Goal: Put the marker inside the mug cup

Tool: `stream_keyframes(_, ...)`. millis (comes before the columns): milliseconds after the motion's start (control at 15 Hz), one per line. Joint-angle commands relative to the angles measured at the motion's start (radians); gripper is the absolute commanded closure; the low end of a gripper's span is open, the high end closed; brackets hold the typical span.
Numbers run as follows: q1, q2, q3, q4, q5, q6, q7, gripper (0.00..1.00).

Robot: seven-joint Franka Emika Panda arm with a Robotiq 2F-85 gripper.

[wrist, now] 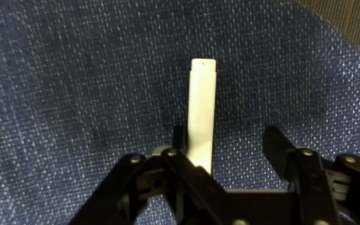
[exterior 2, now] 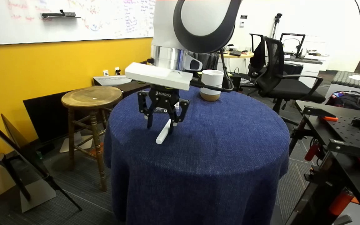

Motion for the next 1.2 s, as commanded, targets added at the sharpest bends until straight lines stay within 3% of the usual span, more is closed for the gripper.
stream_keyframes(0, 0.005, 0.002, -0.003, 0.021, 0.018, -0.032, 0.005, 0.63)
stream_keyframes(200, 0.006, 0.001, -0.004, 0.023, 0.017, -0.034, 0.005, 0.88)
stream_keyframes(333, 0.007, 0.0, -0.006, 0.023, 0.016, -0.036, 0.006, 0.99)
stream_keyframes(467, 0.013, -0.005, -0.011, 0.017, 0.012, -0.031, 0.012, 0.95)
stream_keyframes(1133, 0.063, -0.069, -0.052, -0.052, -0.012, -0.003, 0.034, 0.95)
